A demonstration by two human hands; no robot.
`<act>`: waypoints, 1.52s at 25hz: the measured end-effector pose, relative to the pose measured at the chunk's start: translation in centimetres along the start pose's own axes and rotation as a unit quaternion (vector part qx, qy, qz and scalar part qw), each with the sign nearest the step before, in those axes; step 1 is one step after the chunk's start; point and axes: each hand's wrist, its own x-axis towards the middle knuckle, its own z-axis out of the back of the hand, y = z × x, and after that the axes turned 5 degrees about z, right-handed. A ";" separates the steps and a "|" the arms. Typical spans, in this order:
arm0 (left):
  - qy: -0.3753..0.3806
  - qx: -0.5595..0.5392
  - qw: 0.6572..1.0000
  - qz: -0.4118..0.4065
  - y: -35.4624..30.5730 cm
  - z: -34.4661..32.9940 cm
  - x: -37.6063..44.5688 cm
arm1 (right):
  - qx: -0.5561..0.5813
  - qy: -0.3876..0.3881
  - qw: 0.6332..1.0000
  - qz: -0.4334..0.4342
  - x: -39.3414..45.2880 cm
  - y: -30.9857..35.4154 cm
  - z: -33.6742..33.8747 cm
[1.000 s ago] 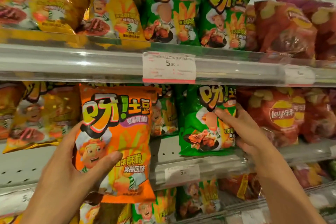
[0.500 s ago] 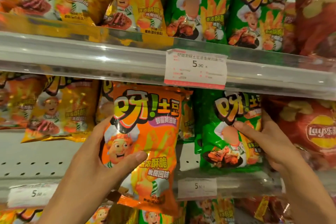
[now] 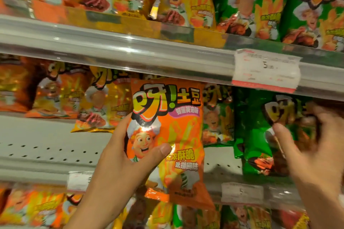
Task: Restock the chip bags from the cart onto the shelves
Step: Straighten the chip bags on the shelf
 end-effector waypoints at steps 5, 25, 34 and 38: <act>-0.010 -0.017 1.000 -0.008 1.3 7.2 1.0 | 0.065 0.108 0.982 0.142 -5.3 12.1 -7.0; -0.011 0.067 0.998 0.018 8.2 36.3 10.1 | 0.211 0.427 0.879 0.017 -16.5 38.7 -27.2; 0.073 -0.018 0.995 0.067 8.1 34.8 11.9 | 0.177 0.361 0.915 0.027 -15.3 38.7 -26.8; 0.169 0.018 0.983 0.065 8.3 32.0 12.3 | 0.151 0.380 0.913 0.008 -14.9 36.4 -24.9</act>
